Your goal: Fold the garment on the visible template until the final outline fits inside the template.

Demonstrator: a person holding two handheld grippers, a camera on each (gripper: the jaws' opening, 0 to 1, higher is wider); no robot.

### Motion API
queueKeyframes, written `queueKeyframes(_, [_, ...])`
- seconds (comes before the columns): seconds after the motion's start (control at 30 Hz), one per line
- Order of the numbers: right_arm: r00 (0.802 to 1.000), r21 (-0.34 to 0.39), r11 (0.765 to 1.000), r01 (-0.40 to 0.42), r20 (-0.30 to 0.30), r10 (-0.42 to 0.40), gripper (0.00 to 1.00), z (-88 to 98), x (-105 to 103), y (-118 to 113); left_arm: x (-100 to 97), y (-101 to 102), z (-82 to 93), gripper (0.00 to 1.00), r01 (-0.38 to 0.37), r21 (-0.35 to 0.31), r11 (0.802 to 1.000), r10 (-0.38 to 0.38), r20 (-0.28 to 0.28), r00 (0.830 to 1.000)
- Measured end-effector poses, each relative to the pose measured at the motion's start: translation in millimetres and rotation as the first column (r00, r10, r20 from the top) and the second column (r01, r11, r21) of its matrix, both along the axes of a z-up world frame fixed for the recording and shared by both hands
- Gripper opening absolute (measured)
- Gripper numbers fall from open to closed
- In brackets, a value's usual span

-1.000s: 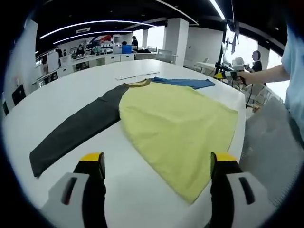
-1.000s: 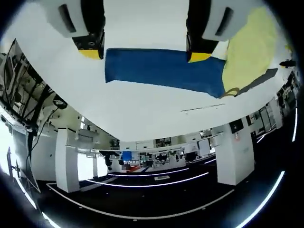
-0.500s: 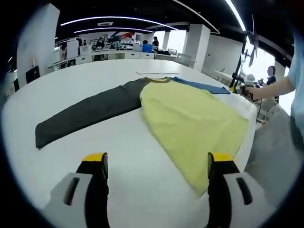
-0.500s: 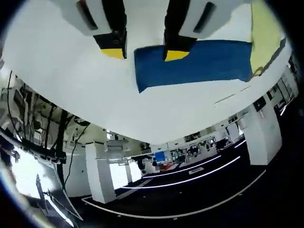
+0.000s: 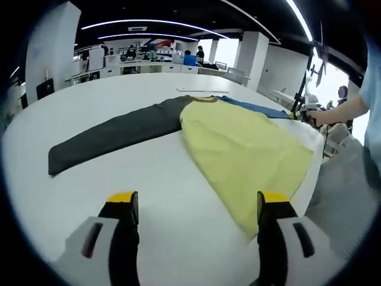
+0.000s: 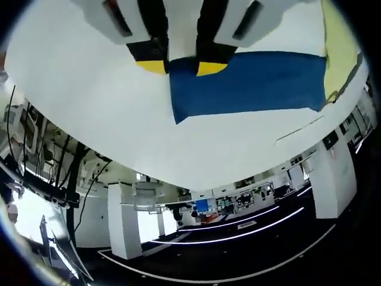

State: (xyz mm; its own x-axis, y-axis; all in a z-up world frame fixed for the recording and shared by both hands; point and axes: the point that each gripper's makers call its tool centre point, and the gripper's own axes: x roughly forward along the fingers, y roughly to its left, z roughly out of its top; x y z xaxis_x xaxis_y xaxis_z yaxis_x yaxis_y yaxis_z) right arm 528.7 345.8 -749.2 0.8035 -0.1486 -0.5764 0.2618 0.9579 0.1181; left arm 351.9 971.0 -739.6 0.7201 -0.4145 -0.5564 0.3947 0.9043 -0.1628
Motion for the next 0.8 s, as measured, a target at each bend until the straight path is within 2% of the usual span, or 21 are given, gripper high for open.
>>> queueKeyframes(0.07, [1.000,-0.037,0.999,-0.015,-0.016,0.014,0.09,0.1,-1.1,-1.7,-0.5,1.0,0.1,0.79,-0.004,-0.001,1.000,0.004,-0.002,1.000])
queueKeyframes(0.13, [1.000,-0.018,1.000,-0.014,-0.012,0.013,0.08,1.2,-0.4,-1.4,-0.5,1.5,0.0,0.78,-0.004,-0.001,1.000,0.004,-0.001,1.000])
queueKeyframes(0.23, [1.000,-0.043,0.999,-0.008,-0.006,0.007,0.00,6.3,-2.0,-5.5,-0.2,0.2,1.2,0.78,-0.004,-0.004,1.000,0.004,0.002,1.000])
queueKeyframes(0.33, [1.000,-0.045,0.999,-0.009,-0.002,0.009,0.00,11.6,-1.7,-9.7,0.2,-3.1,3.0,0.78,0.009,0.011,1.000,-0.009,0.012,1.000])
queueKeyframes(0.57, [0.998,-0.047,0.997,-0.061,0.030,0.063,0.00,33.0,7.8,-0.7,1.6,-10.6,9.7,0.77,0.035,0.028,0.999,-0.037,0.040,0.999])
queueKeyframes(0.6, [0.996,-0.079,0.993,-0.085,0.032,0.088,0.00,36.0,9.9,-0.7,2.6,-11.4,12.7,0.77,0.034,0.027,0.999,-0.035,0.049,0.998])
queueKeyframes(0.63, [0.996,-0.078,0.994,-0.079,0.037,0.082,0.00,38.7,10.3,1.1,3.0,-11.8,14.5,0.77,0.036,0.027,0.999,-0.037,0.054,0.998])
queueKeyframes(0.67, [0.995,-0.055,0.995,-0.082,0.045,0.084,0.00,40.5,11.4,4.3,3.7,-12.3,17.2,0.77,0.038,0.028,0.999,-0.040,0.065,0.997])
queueKeyframes(0.73, [0.994,0.038,0.996,-0.085,0.076,0.082,0.00,46.3,14.9,18.6,4.1,-12.9,20.6,0.77,0.042,0.029,0.999,-0.044,0.074,0.996])
queueKeyframes(0.8, [0.990,0.036,0.992,-0.120,0.083,0.117,0.00,50.8,19.4,28.9,4.2,-13.6,23.3,0.77,0.042,0.030,0.999,-0.045,0.084,0.996])
